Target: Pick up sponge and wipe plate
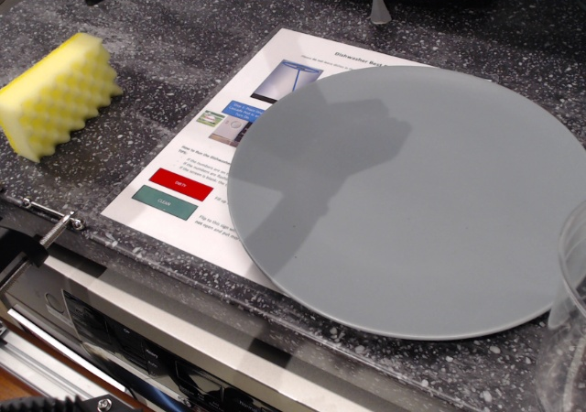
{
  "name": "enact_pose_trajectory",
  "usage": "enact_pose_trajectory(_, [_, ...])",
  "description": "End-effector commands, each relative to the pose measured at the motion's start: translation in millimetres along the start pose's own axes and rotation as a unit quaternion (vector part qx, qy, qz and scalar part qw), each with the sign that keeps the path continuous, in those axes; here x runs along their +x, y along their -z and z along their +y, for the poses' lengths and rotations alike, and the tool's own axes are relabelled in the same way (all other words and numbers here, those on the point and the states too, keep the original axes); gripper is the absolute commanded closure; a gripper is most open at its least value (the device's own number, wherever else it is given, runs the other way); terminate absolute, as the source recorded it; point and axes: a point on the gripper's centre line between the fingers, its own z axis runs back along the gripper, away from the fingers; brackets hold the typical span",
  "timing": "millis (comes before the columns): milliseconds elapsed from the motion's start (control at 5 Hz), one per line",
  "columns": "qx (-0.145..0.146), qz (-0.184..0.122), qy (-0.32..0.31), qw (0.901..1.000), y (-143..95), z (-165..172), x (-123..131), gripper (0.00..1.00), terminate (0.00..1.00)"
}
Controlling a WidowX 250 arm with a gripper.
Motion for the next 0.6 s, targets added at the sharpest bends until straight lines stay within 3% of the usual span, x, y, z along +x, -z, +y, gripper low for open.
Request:
enact_pose_trajectory(0, [0.025,-0.011,0.013,0.9995,16,-2,-19,0.0,0.0])
enact_pose_trajectory(400, [0.039,-0.025,0.001,0.9989,47,-8,-18,0.0,0.0])
